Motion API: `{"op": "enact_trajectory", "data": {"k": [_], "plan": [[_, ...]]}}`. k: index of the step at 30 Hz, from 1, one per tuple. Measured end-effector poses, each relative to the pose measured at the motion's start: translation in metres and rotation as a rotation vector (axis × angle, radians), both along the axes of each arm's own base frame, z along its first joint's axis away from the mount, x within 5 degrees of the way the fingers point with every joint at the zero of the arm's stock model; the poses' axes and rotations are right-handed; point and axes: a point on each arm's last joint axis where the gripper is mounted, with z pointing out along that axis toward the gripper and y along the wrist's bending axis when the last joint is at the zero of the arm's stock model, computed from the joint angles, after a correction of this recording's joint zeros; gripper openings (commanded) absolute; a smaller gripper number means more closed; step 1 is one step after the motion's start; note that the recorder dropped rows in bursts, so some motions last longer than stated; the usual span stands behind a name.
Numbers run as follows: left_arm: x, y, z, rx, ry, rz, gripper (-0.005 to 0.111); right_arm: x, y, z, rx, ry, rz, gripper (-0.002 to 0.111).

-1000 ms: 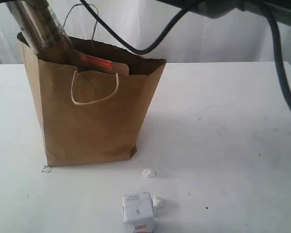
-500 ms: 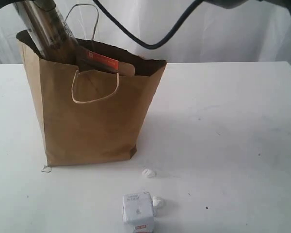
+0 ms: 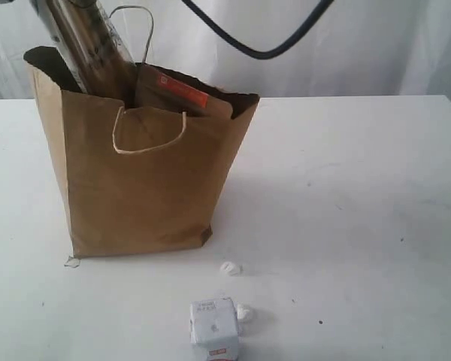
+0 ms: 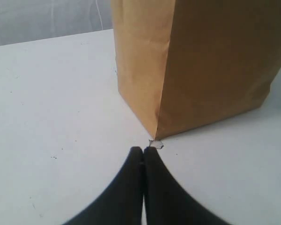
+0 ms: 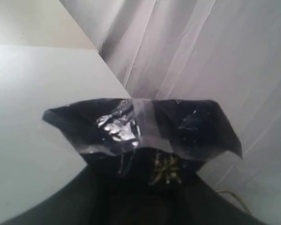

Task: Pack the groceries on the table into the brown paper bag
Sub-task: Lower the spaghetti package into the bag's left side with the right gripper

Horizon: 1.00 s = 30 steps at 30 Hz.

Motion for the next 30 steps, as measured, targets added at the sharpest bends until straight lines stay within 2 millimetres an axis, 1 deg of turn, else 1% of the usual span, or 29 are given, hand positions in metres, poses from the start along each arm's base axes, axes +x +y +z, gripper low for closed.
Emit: {"op": "enact_trajectory", "data": {"k": [8,17,23,26,28,30], "plan": [[0.000,0.000,0.000,0.000,0.000,0.000,0.000,0.009,0.011,-0.027,-0.078,0.068,0.008,0.000],[0.000,0.000,0.000,0.000,0.000,0.000,0.000,0.011,0.014,-0.031,-0.083,0.080,0.009,0.000],[0.000,0.000,0.000,0.000,0.000,0.000,0.000,0.009,0.018,-0.039,-0.082,0.143,0.023,0.000],[0.000,0.000,0.000,0.000,0.000,0.000,0.000,0.005,0.018,-0.036,-0.059,0.169,0.032,0.000],[0.000,0.000,0.000,0.000,0.000,0.000,0.000,0.002,0.016,-0.031,-0.027,0.205,0.024,0.000],[0.000,0.000,0.000,0.000,0.000,0.000,0.000,-0.002,0.013,-0.021,0.017,0.240,0.018,0.000]]}}
